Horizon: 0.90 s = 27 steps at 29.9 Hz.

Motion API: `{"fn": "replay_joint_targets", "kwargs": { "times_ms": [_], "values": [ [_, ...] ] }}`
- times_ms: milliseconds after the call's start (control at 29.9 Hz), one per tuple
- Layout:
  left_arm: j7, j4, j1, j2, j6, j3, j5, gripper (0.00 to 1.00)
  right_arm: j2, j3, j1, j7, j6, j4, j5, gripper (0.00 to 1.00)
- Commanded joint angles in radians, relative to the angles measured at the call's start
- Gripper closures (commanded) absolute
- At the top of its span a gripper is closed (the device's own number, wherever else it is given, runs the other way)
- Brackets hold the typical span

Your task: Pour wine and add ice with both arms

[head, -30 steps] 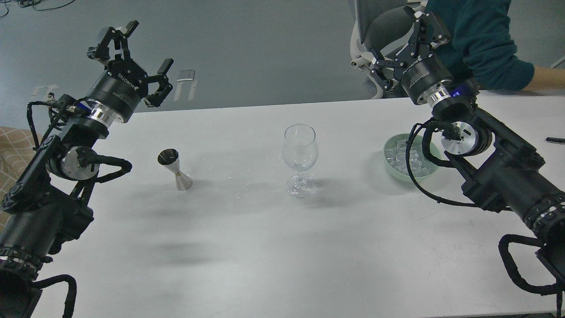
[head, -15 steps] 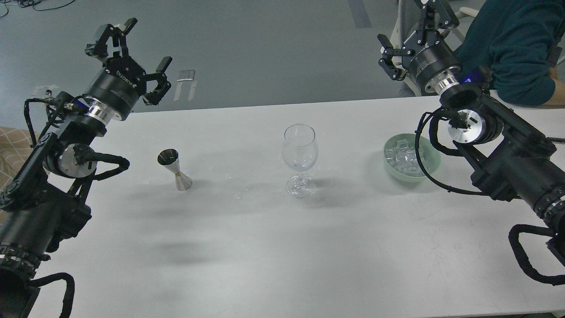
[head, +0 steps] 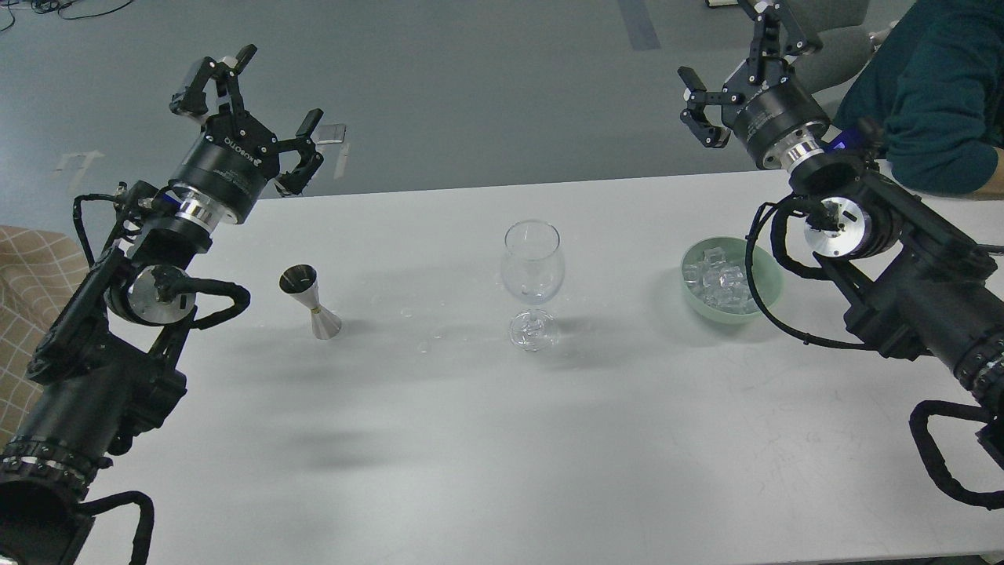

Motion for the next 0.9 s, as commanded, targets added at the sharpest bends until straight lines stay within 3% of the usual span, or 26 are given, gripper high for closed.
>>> {"fn": "replay_joint_targets", "kwargs": {
  "times_ms": [0,869],
  "values": [
    [0.0,-0.002,0.007,0.0,0.0,-0.001,-0.001,0.02,0.028,0.001,0.004,0.0,-0.006,-0.003,-0.001,0.0],
    [0.025,-0.003,0.018,0.034,0.0,-0.005,-0.002,0.02,0.037,-0.005,0.003,0.014,-0.011,0.0,-0.027,0.0]
  ]
}}
